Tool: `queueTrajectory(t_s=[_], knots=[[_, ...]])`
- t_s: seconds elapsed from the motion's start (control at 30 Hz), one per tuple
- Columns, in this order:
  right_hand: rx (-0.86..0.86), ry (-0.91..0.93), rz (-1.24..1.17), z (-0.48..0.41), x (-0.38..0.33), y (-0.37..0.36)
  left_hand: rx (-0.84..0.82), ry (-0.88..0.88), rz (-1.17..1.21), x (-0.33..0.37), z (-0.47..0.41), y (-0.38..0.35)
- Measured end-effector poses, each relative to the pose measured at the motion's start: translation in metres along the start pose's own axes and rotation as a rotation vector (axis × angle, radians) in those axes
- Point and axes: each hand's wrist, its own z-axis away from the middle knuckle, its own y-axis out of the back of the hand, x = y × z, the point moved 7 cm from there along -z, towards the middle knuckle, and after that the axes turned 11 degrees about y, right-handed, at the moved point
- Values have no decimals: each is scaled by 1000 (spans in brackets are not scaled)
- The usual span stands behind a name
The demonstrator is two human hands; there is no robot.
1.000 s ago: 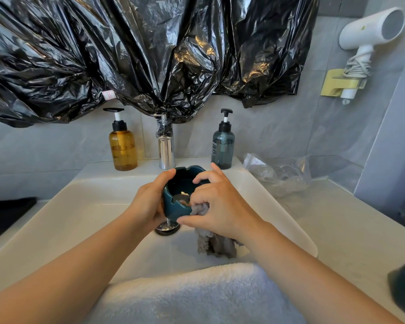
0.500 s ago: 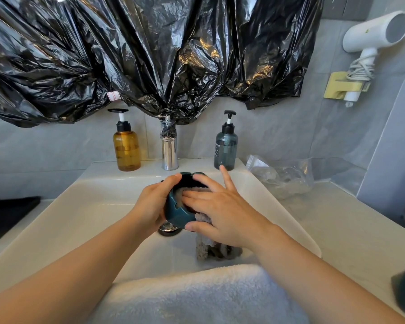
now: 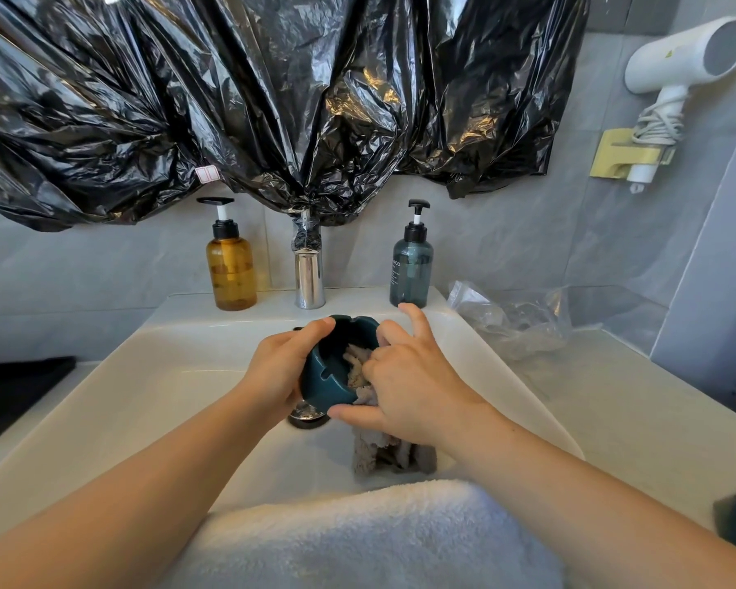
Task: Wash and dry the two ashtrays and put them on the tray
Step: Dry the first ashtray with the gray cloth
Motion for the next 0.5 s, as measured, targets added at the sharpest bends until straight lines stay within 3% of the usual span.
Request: queueTrajectory(t_s=[0.1,0.27,0.4,0.5], knots=[[-72,2,-172,2,1,-12,10,-15,-14,1,1,-1],[47,-7,-441,2,9,-19,20,-28,44,6,0,4],[44,-2,-455,4,9,-18,-2,-5,96,4,-2,6],[-30,30,-333,3,2,-18,-3,-5,76,3,-3,6]])
